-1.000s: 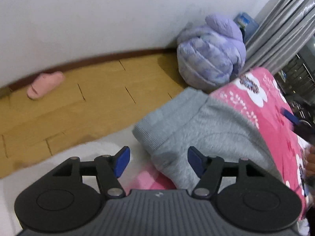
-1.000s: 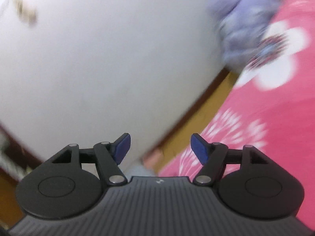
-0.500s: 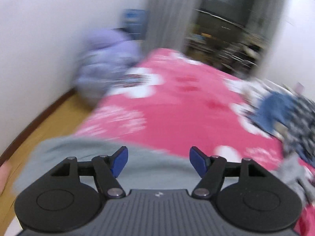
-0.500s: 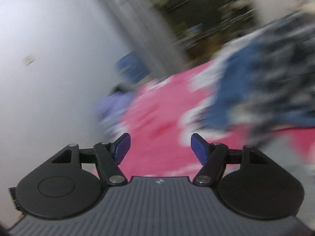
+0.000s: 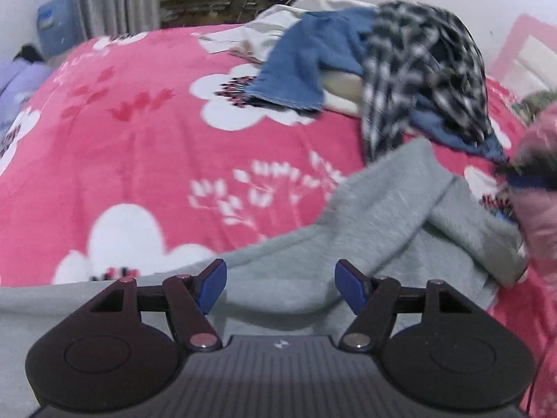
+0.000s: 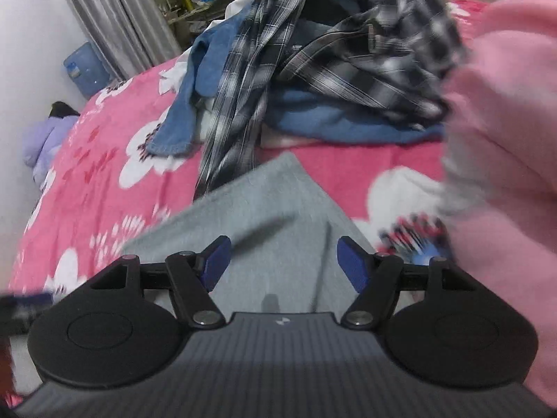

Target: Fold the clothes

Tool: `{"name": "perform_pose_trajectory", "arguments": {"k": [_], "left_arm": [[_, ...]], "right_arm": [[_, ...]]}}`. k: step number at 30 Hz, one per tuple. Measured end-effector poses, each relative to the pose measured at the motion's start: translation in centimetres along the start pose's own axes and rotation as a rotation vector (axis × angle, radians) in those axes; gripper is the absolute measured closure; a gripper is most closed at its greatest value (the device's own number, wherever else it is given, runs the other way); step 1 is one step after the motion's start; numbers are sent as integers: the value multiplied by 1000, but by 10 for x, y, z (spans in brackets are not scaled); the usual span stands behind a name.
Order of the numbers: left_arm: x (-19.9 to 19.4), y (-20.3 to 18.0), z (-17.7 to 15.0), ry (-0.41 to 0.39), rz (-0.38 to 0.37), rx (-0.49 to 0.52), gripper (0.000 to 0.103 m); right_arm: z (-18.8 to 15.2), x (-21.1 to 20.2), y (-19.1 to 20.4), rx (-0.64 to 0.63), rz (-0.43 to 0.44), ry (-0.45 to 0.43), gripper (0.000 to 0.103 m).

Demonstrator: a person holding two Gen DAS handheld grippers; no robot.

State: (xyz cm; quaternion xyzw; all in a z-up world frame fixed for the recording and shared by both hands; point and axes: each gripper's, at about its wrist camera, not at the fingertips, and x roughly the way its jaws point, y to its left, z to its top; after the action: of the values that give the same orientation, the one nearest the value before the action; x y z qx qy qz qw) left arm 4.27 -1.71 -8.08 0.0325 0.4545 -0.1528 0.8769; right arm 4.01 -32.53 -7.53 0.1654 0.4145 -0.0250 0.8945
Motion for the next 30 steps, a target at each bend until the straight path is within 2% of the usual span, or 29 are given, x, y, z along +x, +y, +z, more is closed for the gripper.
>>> {"name": "perform_pose_trajectory", "arguments": {"k": [4,8,10,12,13,15,16,17,20,23,24,26,27,28,30], "left_arm": [[1,-22,-24,-23,-18,57,33],[7,-30,-36,-43,-16,92,33],[8,-31,-36,-72,-38,82,33],[7,-29,-38,-109,-79,54,33],[7,-28,-39,-124,-92,47,33],[5,-26,-42,-152,-118,44,33],[4,-24,-44,-165,-132,50,33],[3,-23,-45,-179,-147,55,33],[5,-22,-46,-205,-176,90,33],[12,-18,-45,-201,-189,86,33],[14,-16,-45,-197,-193,82,33],[16,-10,-45,-197,-179,80,33],[16,-8,-45,-202,-175,77,33],[16,-5,-45,-207,-172,74,33],[15,1,-44,-216,-167,61,33]], "right_arm": [[39,38,0,21,-19,30,36],[76,65,21,43,143,20,34],[91,96,40,-2,113,68,19],[98,136,52,-24,44,174,22],[102,154,58,-34,21,220,49],[111,156,74,-37,103,234,85],[116,157,82,-38,144,241,93],[123,155,90,-42,189,236,94],[173,107,127,-96,394,18,94],[240,71,141,-36,473,-258,94],[254,72,142,-39,435,-263,91],[283,73,146,-43,360,-275,61],[294,75,147,-48,320,-267,21],[288,85,145,-66,263,-184,8],[263,97,136,-105,175,-51,8]]}}
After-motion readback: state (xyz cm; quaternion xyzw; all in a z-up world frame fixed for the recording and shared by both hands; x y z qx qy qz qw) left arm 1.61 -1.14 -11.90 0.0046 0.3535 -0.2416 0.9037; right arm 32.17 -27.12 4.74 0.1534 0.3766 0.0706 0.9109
